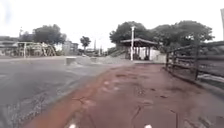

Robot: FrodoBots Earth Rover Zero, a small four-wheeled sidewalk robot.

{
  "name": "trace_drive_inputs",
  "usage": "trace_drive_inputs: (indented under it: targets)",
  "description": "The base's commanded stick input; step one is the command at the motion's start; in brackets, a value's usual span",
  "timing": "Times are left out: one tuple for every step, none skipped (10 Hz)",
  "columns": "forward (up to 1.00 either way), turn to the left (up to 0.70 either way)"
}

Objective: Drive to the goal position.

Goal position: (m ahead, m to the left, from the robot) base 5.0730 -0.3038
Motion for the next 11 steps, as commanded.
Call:
trace_drive_inputs:
  targets:
    - [0.85,-0.32]
    - [0.85,-0.25]
    - [0.85,-0.05]
    - [0.85,0.00]
    - [0.85,0.02]
    - [0.85,0.02]
    - [0.85,0.02]
    - [0.85,0.02]
    - [0.85,0.02]
    - [0.85,0.01]
    - [0.85,-0.21]
